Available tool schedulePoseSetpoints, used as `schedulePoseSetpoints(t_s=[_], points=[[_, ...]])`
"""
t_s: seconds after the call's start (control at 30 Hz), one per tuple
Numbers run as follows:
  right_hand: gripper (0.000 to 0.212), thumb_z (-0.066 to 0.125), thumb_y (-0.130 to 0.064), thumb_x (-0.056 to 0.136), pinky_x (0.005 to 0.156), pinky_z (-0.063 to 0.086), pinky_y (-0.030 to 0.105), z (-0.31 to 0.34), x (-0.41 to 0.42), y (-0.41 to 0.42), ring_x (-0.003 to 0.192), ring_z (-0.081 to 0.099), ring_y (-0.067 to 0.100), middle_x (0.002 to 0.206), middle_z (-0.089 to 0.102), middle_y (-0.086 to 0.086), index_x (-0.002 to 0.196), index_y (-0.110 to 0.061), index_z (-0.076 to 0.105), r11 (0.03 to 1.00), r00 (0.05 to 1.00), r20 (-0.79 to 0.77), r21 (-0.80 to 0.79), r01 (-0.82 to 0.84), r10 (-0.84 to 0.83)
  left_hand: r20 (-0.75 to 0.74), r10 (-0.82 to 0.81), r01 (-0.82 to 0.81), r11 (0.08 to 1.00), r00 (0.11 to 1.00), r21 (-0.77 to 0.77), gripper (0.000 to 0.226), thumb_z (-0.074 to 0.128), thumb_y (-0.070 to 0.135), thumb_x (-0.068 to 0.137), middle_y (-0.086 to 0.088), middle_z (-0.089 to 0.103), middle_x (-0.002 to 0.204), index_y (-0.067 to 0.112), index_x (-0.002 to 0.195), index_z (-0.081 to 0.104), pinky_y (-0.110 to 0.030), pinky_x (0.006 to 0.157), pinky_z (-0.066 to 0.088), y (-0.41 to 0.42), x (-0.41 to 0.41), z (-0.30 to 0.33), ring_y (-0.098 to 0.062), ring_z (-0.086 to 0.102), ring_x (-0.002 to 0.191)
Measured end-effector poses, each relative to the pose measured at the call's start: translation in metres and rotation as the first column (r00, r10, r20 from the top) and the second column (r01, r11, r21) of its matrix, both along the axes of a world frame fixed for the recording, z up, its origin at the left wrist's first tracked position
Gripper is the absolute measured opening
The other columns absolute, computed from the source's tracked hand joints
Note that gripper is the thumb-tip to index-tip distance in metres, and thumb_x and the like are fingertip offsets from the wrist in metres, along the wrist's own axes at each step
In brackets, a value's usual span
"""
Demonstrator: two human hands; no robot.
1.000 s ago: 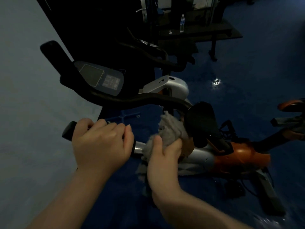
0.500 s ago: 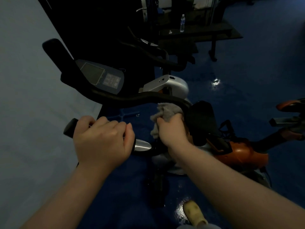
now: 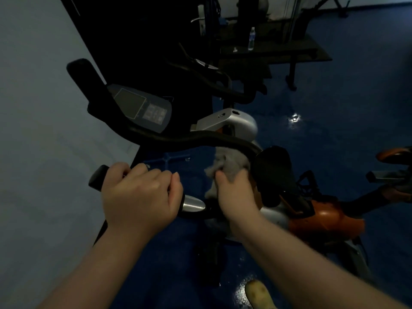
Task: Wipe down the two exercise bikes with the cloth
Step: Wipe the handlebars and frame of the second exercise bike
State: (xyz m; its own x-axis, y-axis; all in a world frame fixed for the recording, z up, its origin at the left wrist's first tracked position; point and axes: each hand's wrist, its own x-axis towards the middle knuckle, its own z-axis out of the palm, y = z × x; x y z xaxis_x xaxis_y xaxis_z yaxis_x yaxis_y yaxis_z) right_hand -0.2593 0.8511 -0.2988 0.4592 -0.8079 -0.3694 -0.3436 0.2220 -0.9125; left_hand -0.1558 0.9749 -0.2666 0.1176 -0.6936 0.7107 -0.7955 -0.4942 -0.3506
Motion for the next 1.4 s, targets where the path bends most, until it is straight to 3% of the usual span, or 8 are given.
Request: schedulePoseSetpoints(t_s=[0.17,0.37,0.53,0.67,0.9,1.1,1.33,1.4], points=[[0.043,0.044,-0.024,0.099,0.099,0.045,0.037,0.013,0.024,-0.025,0.119,0.051,0.029,0.130,0.052,0.017,0.135,-0.003,0.035,0.979,0.990,0.047,0.164,0.121,-0.130,0.016,-0.010,0.010,1.000,1.000,-0.001,0.044,0.045,0.023,0.090,0.000,0.049,0.040,0.016,0.046,0.047,-0.034,0.061,0.031,0.000,0.003,0.000,-0.021,0.046,0.042],[0.016,0.047,-0.025,0.098,0.052,0.033,-0.007,-0.003,-0.014,0.020,0.067,0.046,-0.003,0.082,0.044,-0.013,0.105,-0.011,0.045,0.996,1.000,-0.016,-0.088,0.010,-0.012,-0.001,-0.004,0.004,1.000,1.000,-0.017,0.044,0.046,0.022,0.090,-0.001,0.049,0.040,0.015,0.046,0.047,-0.033,0.062,0.031,0.000,0.001,-0.002,-0.022,0.047,0.043],[0.034,0.042,-0.022,0.100,0.095,0.050,0.038,0.015,0.021,-0.020,0.103,0.060,0.025,0.114,0.061,0.015,0.126,0.000,0.043,0.999,0.996,0.083,0.035,0.017,-0.019,0.006,0.005,-0.005,1.000,1.000,-0.011,0.046,0.044,0.023,0.091,-0.002,0.050,0.041,0.015,0.046,0.048,-0.035,0.063,0.031,0.000,0.001,0.001,-0.023,0.047,0.043],[0.022,0.048,-0.025,0.098,0.069,0.039,0.008,-0.008,-0.007,0.019,0.088,0.051,0.001,0.098,0.053,-0.010,0.117,-0.014,0.045,0.996,0.992,0.104,-0.050,0.071,-0.066,-0.002,0.004,-0.004,1.000,1.000,-0.021,0.045,0.045,0.022,0.090,-0.002,0.049,0.040,0.015,0.045,0.047,-0.034,0.062,0.030,0.001,0.001,-0.002,-0.023,0.046,0.042],[0.037,0.047,-0.024,0.098,0.087,0.053,0.043,0.012,0.020,-0.023,0.101,0.061,0.034,0.111,0.061,0.022,0.126,0.000,0.042,1.000,0.996,0.084,0.025,0.007,-0.009,-0.005,-0.004,0.004,0.999,1.000,-0.037,0.047,0.045,0.022,0.091,-0.001,0.051,0.040,0.015,0.045,0.049,-0.035,0.062,0.031,0.000,0.001,-0.002,-0.022,0.047,0.042],[0.025,0.050,-0.026,0.097,0.051,0.033,-0.006,-0.010,-0.005,0.008,0.066,0.035,-0.006,0.094,0.043,-0.008,0.116,-0.011,0.045,0.976,0.999,-0.036,-0.218,0.003,-0.011,0.008,0.000,0.000,0.999,1.000,-0.045,0.047,0.045,0.023,0.091,0.000,0.050,0.040,0.015,0.045,0.047,-0.035,0.064,0.030,-0.001,0.001,-0.004,-0.022,0.047,0.043],[0.027,0.042,-0.030,0.100,0.056,0.035,0.003,0.009,-0.006,0.002,0.076,0.044,0.001,0.103,0.046,-0.001,0.116,-0.008,0.045,0.944,0.998,-0.036,-0.326,-0.058,0.049,0.013,0.016,-0.016,0.999,1.000,-0.045,0.046,0.046,0.023,0.090,0.000,0.052,0.042,0.016,0.046,0.050,-0.035,0.067,0.030,0.000,-0.001,-0.001,-0.022,0.047,0.044],[0.029,0.036,-0.040,0.099,0.086,0.031,0.003,-0.009,-0.026,0.032,0.100,0.048,0.006,0.114,0.046,-0.003,0.114,-0.016,0.043,0.874,0.996,-0.007,-0.479,-0.085,0.093,0.009,0.024,-0.024,0.998,1.000,-0.052,0.045,0.047,0.022,0.090,0.000,0.053,0.042,0.016,0.046,0.050,-0.035,0.068,0.031,0.000,-0.002,-0.002,-0.022,0.047,0.045]])
